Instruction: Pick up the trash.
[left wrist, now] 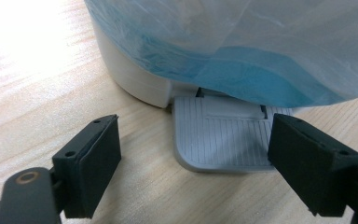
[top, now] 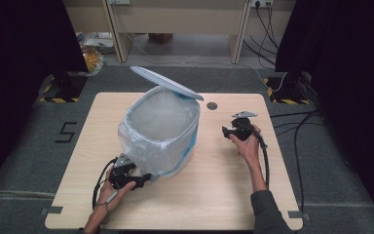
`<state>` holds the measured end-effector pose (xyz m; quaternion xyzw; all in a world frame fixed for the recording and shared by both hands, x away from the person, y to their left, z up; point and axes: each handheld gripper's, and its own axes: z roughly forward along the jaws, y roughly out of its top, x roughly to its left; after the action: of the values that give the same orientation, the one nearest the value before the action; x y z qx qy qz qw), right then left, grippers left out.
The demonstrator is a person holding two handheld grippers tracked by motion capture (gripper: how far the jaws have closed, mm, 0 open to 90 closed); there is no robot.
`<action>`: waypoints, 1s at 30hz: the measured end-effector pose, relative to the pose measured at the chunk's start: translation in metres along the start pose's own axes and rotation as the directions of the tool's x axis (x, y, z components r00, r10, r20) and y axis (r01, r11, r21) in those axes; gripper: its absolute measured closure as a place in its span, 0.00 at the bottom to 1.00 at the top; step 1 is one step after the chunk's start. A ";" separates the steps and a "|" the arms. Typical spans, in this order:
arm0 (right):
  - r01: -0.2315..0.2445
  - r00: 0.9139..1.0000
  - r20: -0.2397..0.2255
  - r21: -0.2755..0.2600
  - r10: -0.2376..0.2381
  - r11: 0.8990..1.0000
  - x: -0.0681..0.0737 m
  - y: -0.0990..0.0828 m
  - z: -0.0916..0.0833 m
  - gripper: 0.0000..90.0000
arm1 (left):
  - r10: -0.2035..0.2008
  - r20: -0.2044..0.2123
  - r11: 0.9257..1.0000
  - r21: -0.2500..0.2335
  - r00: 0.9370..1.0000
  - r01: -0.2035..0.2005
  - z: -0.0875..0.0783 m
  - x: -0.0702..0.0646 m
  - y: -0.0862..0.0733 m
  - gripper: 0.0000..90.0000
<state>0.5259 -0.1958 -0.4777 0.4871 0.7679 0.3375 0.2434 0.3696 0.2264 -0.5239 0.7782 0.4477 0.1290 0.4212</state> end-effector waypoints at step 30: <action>0.009 0.998 -0.061 -0.004 -0.009 1.000 0.008 -0.014 -0.005 0.63 | 0.006 -0.006 1.000 0.001 1.000 -0.006 -0.001 0.000 -0.001 0.18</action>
<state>0.5105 -0.1943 -0.4855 0.4727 0.7765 0.3525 0.2221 0.3682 0.2270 -0.5239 0.7793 0.4468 0.1321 0.4190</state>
